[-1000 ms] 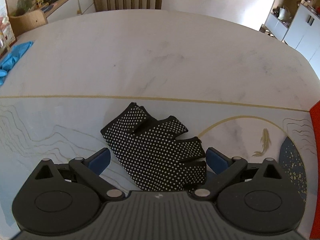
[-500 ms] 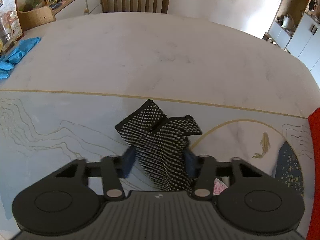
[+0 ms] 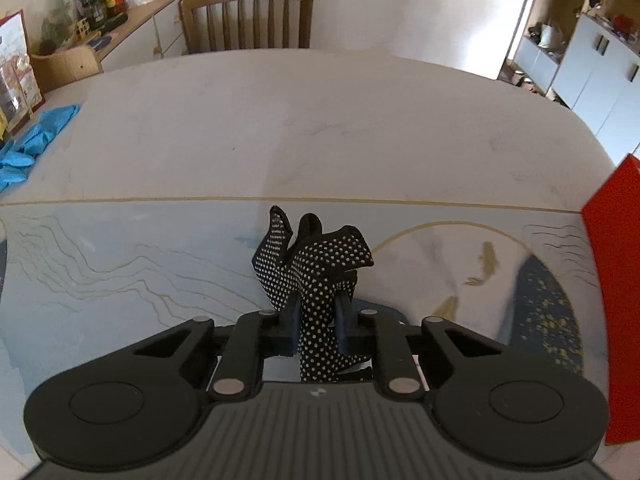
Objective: Organize objects
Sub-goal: 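Carry the black dotted gloves toward the box with the left gripper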
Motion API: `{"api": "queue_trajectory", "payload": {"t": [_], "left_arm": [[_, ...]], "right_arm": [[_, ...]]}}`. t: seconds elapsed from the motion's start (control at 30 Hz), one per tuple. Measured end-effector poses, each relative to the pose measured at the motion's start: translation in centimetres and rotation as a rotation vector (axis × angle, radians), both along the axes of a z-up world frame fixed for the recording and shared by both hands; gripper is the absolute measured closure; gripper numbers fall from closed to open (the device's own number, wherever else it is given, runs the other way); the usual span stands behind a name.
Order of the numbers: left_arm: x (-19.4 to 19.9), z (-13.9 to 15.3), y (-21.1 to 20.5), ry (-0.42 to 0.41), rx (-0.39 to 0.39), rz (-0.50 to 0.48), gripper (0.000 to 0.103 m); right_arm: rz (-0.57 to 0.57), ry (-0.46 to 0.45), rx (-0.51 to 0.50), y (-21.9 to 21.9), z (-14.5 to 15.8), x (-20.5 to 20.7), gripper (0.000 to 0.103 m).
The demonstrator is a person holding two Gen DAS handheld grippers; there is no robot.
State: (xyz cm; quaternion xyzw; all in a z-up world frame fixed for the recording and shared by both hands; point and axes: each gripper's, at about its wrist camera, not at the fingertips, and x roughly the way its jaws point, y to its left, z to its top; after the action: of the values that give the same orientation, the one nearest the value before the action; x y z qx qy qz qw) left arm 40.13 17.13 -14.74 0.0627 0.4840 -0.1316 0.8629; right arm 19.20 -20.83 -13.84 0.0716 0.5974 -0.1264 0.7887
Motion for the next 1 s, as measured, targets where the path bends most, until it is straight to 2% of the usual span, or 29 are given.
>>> {"api": "queue_trajectory", "payload": {"t": [0.17, 0.43, 0.73, 1.0], "left_arm": [[-1.4, 1.5, -0.4, -0.016, -0.015, -0.018, 0.088], [-3.9, 4.8, -2.5, -0.043, -0.059, -0.1, 0.088], [-6.8, 8.5, -7.1, -0.07, -0.127, -0.262, 0.088], [-9.2, 9.8, -13.6, -0.076, -0.161, -0.44, 0.088]], "right_arm": [[0.009, -0.002, -0.004, 0.1, 0.1, 0.0, 0.098], [0.019, -0.006, -0.003, 0.1, 0.2, -0.1, 0.098], [0.021, -0.014, -0.003, 0.1, 0.1, -0.1, 0.098], [0.024, -0.015, -0.007, 0.2, 0.1, -0.1, 0.098]]}}
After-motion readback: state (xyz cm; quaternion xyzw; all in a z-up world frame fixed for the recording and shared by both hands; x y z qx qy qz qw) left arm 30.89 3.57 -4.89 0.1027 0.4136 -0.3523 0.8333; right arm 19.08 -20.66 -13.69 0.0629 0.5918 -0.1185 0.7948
